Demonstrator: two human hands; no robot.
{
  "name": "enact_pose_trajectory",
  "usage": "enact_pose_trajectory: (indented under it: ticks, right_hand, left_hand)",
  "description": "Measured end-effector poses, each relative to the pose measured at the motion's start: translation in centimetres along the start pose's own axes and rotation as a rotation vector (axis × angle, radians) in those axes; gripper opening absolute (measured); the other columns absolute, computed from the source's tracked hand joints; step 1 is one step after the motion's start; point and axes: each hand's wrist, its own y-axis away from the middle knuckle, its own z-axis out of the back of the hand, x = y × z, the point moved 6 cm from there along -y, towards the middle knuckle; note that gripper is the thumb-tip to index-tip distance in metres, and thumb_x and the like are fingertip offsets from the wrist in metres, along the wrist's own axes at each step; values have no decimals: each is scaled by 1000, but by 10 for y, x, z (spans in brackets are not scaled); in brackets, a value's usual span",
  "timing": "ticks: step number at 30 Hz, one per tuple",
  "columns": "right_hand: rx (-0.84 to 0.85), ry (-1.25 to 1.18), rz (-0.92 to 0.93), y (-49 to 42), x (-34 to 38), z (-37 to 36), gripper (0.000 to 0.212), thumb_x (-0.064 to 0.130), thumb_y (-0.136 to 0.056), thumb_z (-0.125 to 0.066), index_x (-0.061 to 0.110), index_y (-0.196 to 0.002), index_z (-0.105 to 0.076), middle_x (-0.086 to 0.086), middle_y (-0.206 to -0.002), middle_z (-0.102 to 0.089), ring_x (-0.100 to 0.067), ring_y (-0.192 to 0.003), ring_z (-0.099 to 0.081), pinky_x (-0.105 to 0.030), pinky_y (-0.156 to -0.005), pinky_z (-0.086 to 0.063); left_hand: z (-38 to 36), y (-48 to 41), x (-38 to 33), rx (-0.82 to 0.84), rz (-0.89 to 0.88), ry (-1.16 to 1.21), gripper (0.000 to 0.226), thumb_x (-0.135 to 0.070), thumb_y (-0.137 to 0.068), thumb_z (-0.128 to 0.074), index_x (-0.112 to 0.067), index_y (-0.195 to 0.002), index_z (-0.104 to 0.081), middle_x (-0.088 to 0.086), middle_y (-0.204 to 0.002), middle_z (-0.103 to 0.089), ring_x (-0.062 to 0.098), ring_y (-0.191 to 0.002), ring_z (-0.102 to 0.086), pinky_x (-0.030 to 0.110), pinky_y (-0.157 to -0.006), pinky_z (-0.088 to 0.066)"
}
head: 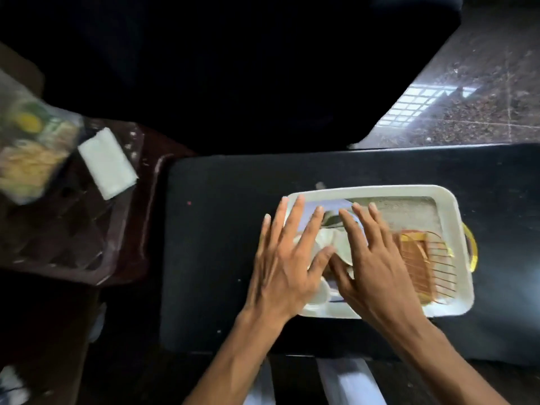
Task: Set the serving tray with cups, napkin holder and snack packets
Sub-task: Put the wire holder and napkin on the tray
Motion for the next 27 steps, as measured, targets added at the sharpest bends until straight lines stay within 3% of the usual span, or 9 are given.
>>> enact_pose_trajectory:
  ticks: [2,5,15,23,27]
  right_hand:
    - [53,67,44,-14,33,-21,75,61,-97,-29,15,-157,-25,-11,-166,-12,-28,-155,1,-47,-124,-16]
    - [81,106,91,-34,83,-46,85,71,-90,-20,20,-159,-17,-8,-167,-4,-28,-154,7,-55,-121,-19]
    - [124,218,247,-100,234,-112,89,79,-89,-6,24,-159,5,-6,-166,16,-28,-150,25,-57,-123,-6]
    - [165,159,306,-156,323,-153,82,69,-96,-18,23,-158,7,-6,-167,8,-26,-153,15,-53,-124,-10]
    - [199,-112,143,-179,337,-171,79,56,-97,-44,16,-157,-12,-10,-162,-22,-30,-150,-18,-49,-116,-32]
  left_hand:
    - [17,7,45,24,46,-127,68,-62,-101,-19,-29,-161,-21,5,-172,-6,24,-160,4,52,-129,-3]
    - [48,20,113,12,130,-238,70,-63,-100,-17,-29,-161,-19,6,-172,-4,25,-160,6,55,-128,-3]
    - [143,46,310,-134,434,-290,58,-47,-104,-42,-19,-155,-41,18,-166,-28,38,-155,-22,57,-122,-26]
    - [149,29,379,-58,410,-294,58,-50,-105,-34,-24,-157,-34,13,-167,-27,33,-157,-17,56,-124,-23]
    - [142,25,391,-34,390,-265,57,-50,-105,-36,-23,-155,-37,13,-167,-29,33,-157,-18,57,-124,-22]
